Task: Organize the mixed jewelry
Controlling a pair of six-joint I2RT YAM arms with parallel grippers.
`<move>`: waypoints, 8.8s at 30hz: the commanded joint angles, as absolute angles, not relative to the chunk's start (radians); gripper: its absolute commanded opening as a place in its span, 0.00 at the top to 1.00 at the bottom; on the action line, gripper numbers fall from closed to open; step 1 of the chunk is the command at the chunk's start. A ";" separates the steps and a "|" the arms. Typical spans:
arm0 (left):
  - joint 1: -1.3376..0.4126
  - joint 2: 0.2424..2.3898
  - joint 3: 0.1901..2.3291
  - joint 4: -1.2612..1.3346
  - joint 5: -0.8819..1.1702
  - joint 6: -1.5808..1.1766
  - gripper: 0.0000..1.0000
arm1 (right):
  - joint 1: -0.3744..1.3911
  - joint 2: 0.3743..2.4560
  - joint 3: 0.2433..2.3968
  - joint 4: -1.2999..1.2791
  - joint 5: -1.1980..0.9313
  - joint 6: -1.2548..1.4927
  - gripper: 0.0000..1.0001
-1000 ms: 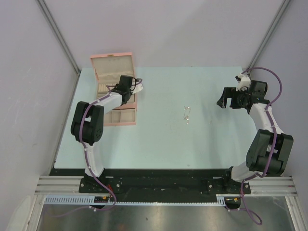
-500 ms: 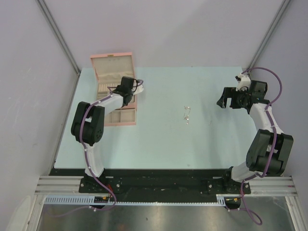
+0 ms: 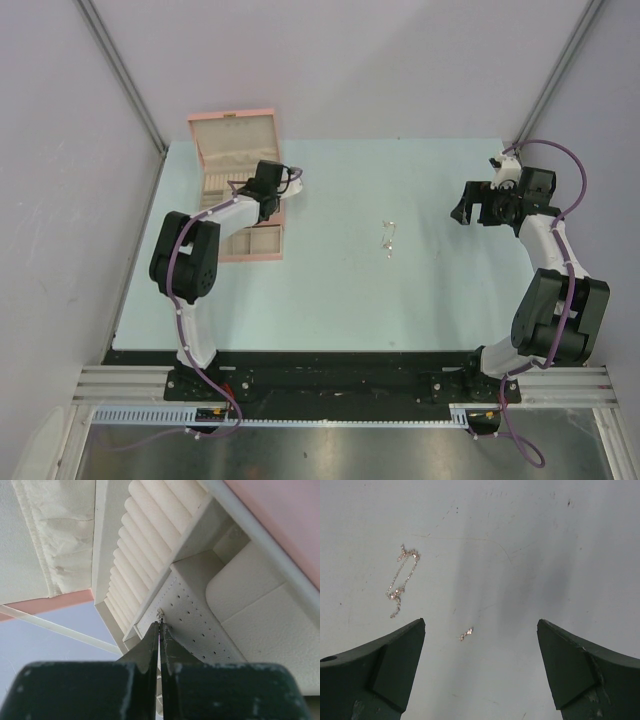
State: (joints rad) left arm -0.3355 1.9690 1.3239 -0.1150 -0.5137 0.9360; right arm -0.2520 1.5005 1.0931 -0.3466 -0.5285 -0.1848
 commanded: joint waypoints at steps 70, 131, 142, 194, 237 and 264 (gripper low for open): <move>-0.566 1.922 1.733 -0.548 0.170 0.373 0.74 | -0.261 1.424 1.108 -0.341 -0.466 -0.144 0.02; -0.597 1.896 1.546 -0.437 0.150 0.348 0.76 | 0.164 1.784 1.106 -0.512 -0.045 -0.376 0.69; -0.598 1.902 1.543 -0.434 0.144 0.351 0.76 | 0.227 1.809 1.106 -0.488 0.031 -0.380 0.80; -0.713 1.565 1.224 -0.020 0.365 0.422 0.74 | 0.166 1.715 1.491 -0.935 -0.947 -0.342 1.00; -1.060 1.552 0.988 0.459 -0.141 0.790 0.49 | 0.041 1.916 1.618 -1.250 -1.376 -0.486 1.00; -1.078 1.565 0.917 0.575 -0.080 0.825 0.69 | 0.083 1.868 1.591 -1.223 -1.361 -0.453 1.00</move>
